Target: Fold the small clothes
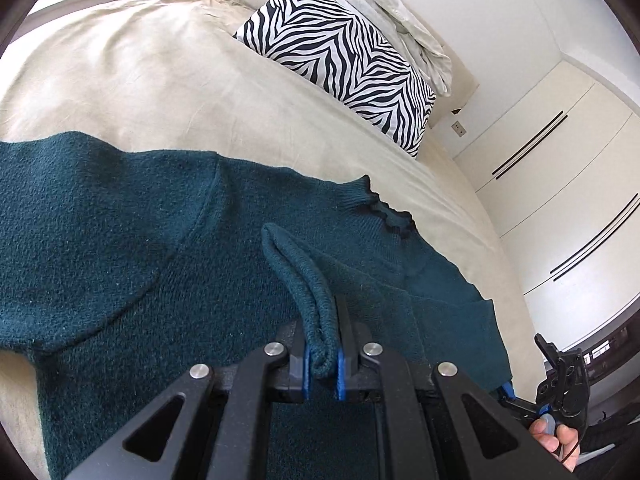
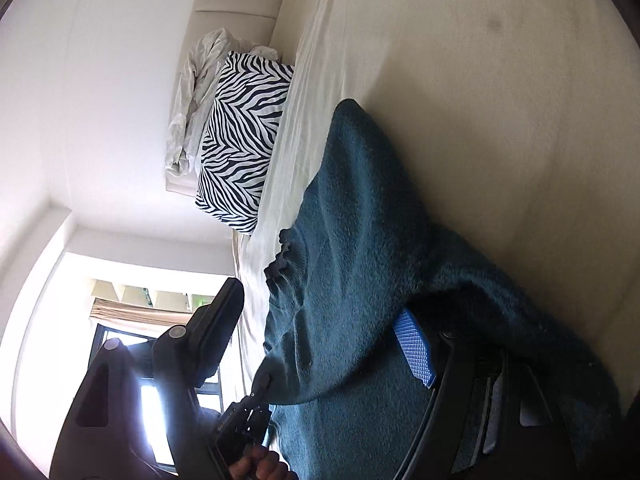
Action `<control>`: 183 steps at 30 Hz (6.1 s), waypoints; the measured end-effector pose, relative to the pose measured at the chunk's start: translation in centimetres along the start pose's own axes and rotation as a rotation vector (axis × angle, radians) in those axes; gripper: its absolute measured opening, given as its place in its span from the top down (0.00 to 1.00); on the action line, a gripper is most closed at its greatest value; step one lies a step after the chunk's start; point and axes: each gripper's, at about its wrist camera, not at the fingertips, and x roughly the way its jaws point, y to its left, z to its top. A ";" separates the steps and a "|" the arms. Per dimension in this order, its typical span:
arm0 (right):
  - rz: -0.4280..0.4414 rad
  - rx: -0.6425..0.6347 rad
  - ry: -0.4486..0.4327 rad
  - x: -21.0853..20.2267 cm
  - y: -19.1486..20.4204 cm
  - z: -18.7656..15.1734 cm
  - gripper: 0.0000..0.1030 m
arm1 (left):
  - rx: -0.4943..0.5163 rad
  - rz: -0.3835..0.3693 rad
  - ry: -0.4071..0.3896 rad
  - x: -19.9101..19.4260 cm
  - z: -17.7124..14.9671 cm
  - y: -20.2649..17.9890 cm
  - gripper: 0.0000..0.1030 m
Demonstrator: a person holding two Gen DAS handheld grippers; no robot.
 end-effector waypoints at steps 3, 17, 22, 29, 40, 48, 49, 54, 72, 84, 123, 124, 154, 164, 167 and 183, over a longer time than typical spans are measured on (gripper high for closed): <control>0.045 0.057 -0.037 -0.8 -1.0 1.2 0.30 | -0.003 0.015 0.013 0.5 -0.7 0.9 0.90; -0.191 -0.083 -0.017 -4.8 2.2 -2.2 0.42 | -0.007 -0.031 -0.023 1.1 -2.4 2.5 0.88; -0.123 -0.173 0.004 -2.8 5.4 -0.5 0.42 | -0.011 -0.046 -0.033 1.1 -2.6 2.9 0.88; -0.170 -0.181 0.144 7.4 4.7 4.9 0.36 | -0.001 -0.049 -0.046 1.0 -2.9 2.9 0.88; -0.084 -0.143 0.135 6.3 3.2 5.7 0.35 | -0.002 -0.058 -0.058 0.6 -3.5 3.0 0.88; -0.171 -0.322 0.149 1.6 2.8 1.0 0.31 | -0.018 -0.063 -0.042 0.5 -3.1 3.1 0.88; -0.181 -0.299 0.126 0.3 2.9 0.9 0.31 | -0.031 -0.070 -0.030 0.4 -2.8 3.2 0.88; -0.151 -0.321 0.032 -6.5 5.6 -1.5 0.29 | -0.076 -0.045 -0.080 -5.4 -2.5 3.7 0.32; -0.077 -0.281 0.195 -6.3 7.2 -16.6 0.29 | -0.878 0.039 -0.540 -27.1 -4.0 32.9 0.40; -0.075 -0.244 0.146 -8.2 5.1 -15.2 0.29 | -0.574 0.196 -0.482 -23.8 3.3 24.3 0.93; -0.256 -0.575 0.526 14.3 13.9 -19.1 0.92 | 0.159 0.141 -0.237 -7.6 -8.4 1.4 0.12; -0.254 -0.593 0.504 13.8 14.4 -18.6 0.93 | 0.147 0.135 -0.255 -7.9 -8.4 1.6 0.12; -0.423 -0.508 0.249 9.7 6.9 -3.9 0.93 | 0.025 0.122 -0.281 -8.3 -7.9 4.2 0.25; -0.250 -0.458 0.223 8.6 3.9 -3.6 0.93 | -0.039 0.071 -0.309 -11.3 -5.7 4.2 0.25; -0.206 -0.487 0.199 8.3 3.4 -4.0 0.93 | -0.034 0.023 -0.280 -10.8 -2.3 4.3 0.31; -0.056 -0.479 0.185 7.7 1.9 -3.4 0.93 | -0.079 0.001 -0.053 -1.0 3.8 9.5 0.70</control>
